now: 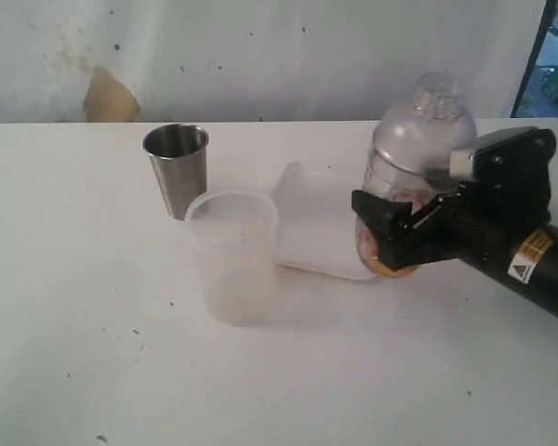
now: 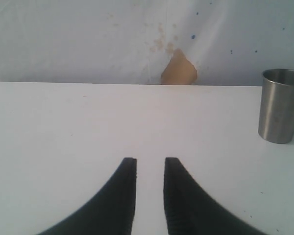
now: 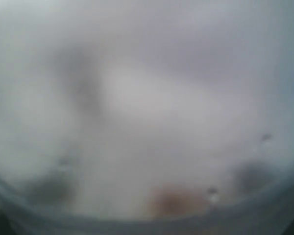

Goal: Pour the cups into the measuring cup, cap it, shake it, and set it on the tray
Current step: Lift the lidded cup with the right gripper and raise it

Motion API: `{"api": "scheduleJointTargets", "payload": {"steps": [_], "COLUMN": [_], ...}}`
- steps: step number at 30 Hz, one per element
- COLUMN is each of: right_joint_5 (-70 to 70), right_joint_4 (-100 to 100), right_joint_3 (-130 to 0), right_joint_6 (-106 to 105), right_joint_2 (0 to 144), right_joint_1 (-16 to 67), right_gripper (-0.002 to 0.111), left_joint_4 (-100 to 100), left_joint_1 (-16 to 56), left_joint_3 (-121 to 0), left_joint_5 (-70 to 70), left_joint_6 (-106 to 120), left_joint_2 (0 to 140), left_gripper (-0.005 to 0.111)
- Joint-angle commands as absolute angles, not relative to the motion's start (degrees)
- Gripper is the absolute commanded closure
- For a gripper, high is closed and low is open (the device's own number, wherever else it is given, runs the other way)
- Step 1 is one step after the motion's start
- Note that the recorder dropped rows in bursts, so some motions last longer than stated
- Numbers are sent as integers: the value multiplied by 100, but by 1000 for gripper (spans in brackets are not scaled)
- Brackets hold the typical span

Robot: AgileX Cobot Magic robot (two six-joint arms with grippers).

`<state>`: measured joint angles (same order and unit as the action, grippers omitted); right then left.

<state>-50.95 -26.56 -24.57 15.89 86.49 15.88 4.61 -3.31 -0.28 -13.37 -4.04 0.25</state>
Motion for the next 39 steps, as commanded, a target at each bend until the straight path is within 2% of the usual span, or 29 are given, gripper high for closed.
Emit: {"api": "scheduleJointTargets", "payload": {"steps": [1,4,9,14,17,19,23,28,33,37,39], "right_joint_5": [-5286,-4967,-5498,-4985,-5321,-5346,-4740,-5290,-4839,-5372,-5437], "right_joint_4": [-3010,-1706,-3394,-1455,-2855,-3085,-1105,-2784,-606,-2499,-2373], "right_joint_3": [-2524,-2524,-2524,-2532,-2532,-2532,-2532,-2522,-2536,-2536,-2548], "right_joint_6": [1484,884,1944,795,1814,1723,443,1662,133,1574,1375], "right_joint_2": [8515,8478,8457,8405,8405,8405,8416,8405,8406,8406,8406], "right_joint_1": [1822,1761,2014,1947,2007,2192,2190,2347,2378,2424,2500], "right_gripper": [108,108,108,108,108,108,108,108,108,108,108], "left_joint_4": [392,392,392,392,392,392,392,392,392,392,392], "left_joint_1": [-328,-328,-328,-328,-328,-328,-328,-328,-328,-328,-328], "left_joint_3": [0,0,0,0,0,0,0,0,0,0,0], "left_joint_5": [-1329,-1329,-1329,-1329,-1329,-1329,-1329,-1329,-1329,-1329,-1329], "left_joint_6": [-398,-398,-398,-398,-398,-398,-398,-398,-398,-398,-398], "left_joint_2": [0,0,0,0,0,0,0,0,0,0,0], "left_gripper": [86,86,86,86,86,86,86,86,86,86,86]}}
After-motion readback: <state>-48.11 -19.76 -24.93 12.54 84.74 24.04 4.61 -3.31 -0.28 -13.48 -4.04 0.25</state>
